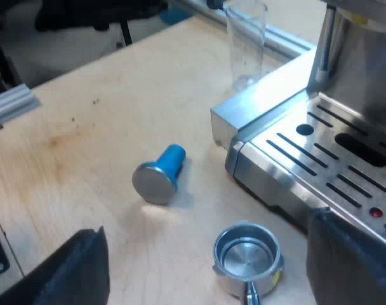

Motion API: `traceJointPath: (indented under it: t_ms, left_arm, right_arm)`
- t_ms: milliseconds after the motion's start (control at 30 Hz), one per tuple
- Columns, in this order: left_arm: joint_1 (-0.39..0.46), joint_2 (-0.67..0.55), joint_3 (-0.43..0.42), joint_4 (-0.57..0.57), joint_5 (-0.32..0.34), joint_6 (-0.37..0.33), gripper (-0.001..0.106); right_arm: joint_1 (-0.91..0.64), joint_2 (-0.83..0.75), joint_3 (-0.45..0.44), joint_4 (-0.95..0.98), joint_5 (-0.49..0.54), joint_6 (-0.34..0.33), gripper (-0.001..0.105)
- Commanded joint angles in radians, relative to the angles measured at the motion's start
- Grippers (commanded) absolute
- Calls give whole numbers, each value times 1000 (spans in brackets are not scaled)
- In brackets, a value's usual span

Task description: Grind coffee beans and then tamp

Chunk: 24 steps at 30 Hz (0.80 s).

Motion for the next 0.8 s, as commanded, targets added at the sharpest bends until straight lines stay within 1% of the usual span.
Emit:
traceJointPath:
  t_ms: [33, 100, 167, 233, 267, 367, 433, 467, 533, 633, 800]
  left_arm:
    - [2, 1, -33, -4, -34, -30, 74]
    - [2, 1, -42, -4, -52, -30, 74]
    - [2, 1, -45, -4, -52, -30, 74]
    - [16, 1, -44, -4, -52, -71, 74]
    - [24, 1, -44, -4, -50, -79, 74]
    - [82, 19, -48, -4, -34, -81, 74]
    - [144, 28, -50, -4, 10, -81, 74]
    - [163, 28, -50, -4, 22, -81, 74]
    - [242, 28, -50, -4, 81, -81, 74]
    - [305, 28, -55, -2, 83, -81, 73]
    - [334, 28, -65, 19, 83, -81, 73]
  right_arm:
    - [-29, -9, -40, 63, -2, -51, 66]
    - [-60, -9, -53, 78, -2, -52, 66]
    - [-104, -9, -59, 80, -14, -46, 66]
    - [-165, -9, -65, 87, -52, -46, 66]
    - [-180, -9, -68, 95, -65, -43, 66]
    - [-245, -9, -84, 144, -111, -25, 66]
    - [-286, -16, -101, 194, -122, -25, 66]
    - [-297, -19, -104, 203, -123, -25, 66]
    - [-340, -38, -120, 263, -122, -25, 66]
    - [-397, -70, -126, 320, -122, -28, 66]
    - [-467, -122, -125, 382, -122, -28, 66]
